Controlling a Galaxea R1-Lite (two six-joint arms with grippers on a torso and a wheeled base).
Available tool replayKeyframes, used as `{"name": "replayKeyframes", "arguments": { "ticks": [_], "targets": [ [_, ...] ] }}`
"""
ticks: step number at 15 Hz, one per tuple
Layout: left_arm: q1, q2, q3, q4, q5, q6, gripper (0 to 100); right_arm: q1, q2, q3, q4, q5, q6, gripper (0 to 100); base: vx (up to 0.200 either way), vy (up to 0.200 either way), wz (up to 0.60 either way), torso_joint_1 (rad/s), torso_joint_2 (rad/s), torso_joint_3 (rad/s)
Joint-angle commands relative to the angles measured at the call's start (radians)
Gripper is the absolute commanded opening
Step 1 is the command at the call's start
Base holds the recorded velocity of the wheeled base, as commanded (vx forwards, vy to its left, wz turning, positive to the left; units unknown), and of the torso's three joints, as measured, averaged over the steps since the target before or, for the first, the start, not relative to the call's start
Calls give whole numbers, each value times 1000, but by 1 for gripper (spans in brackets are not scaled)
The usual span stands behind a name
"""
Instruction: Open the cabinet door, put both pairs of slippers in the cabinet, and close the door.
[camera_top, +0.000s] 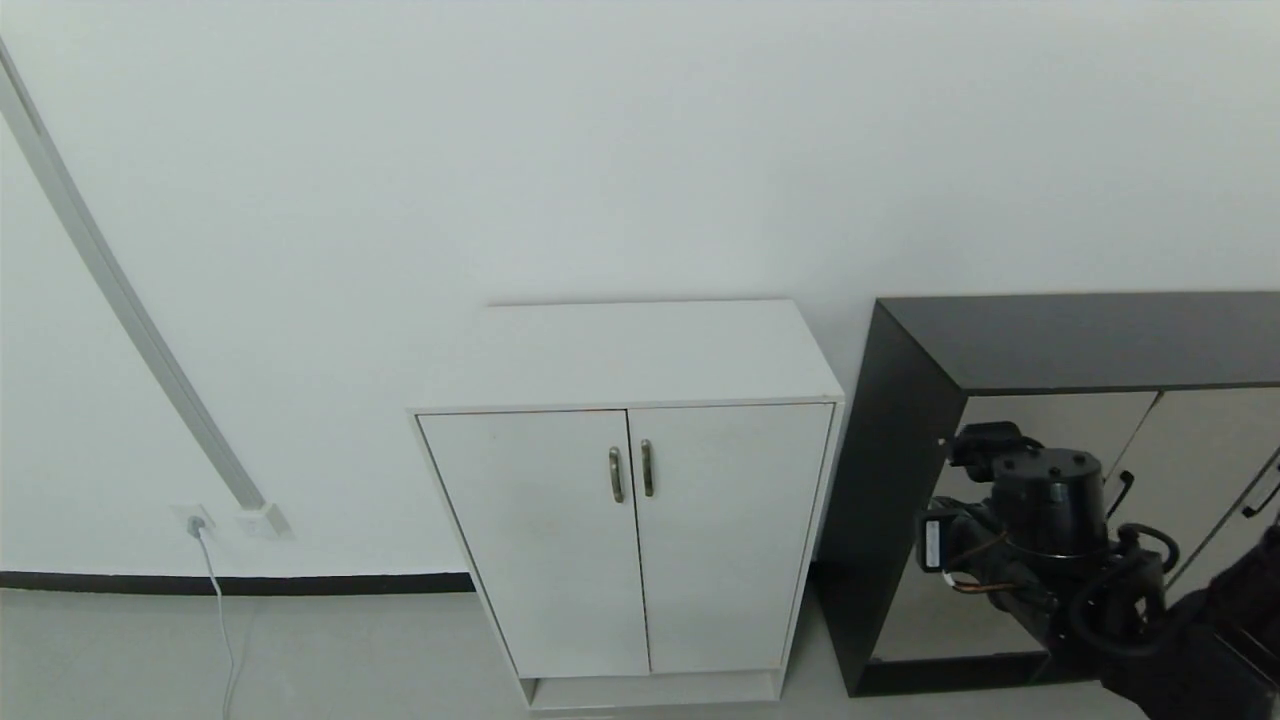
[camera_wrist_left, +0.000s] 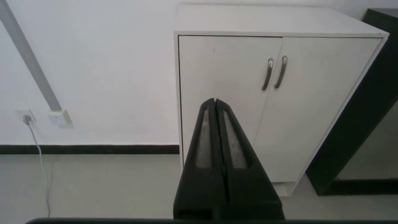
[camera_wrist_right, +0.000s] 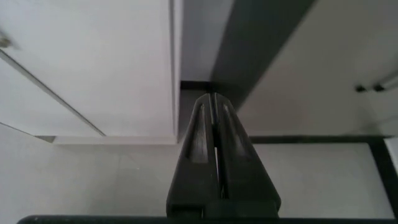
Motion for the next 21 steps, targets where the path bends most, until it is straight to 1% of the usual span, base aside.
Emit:
{"name": "replayKeyframes", "arguments": {
  "ticks": [1, 2, 4, 9, 12, 14, 18, 21],
  "targets": [
    [0, 1, 0, 0, 0, 0, 0, -5, -159, 137, -13, -10, 0, 0, 0, 0, 0, 0, 0, 0],
    [0, 1, 0, 0, 0, 0, 0, -17, -237, 192, -11, -10, -1, 0, 0, 0, 0, 0, 0, 0],
    [0, 1, 0, 0, 0, 0, 0, -37, -333, 259, -11, -10, -3, 0, 0, 0, 0, 0, 0, 0],
    [0, 1, 0, 0, 0, -5, 0, -40, -570, 411, 10, -8, -12, 0, 0, 0, 0, 0, 0, 0],
    [0, 1, 0, 1, 0, -5, 0, -40, -642, 464, 16, -5, -14, 0, 0, 0, 0, 0, 0, 0],
    [0, 1, 0, 0, 0, -5, 0, -40, -702, 482, 65, 2, -12, 0, 0, 0, 0, 0, 0, 0],
    [0, 1, 0, 0, 0, -5, 0, -37, -964, 482, 386, 116, -10, 0, 0, 0, 0, 0, 0, 0],
    [0, 1, 0, 0, 0, -5, 0, -37, -1182, 477, 648, 266, -12, 0, 0, 0, 0, 0, 0, 0]
  ]
}}
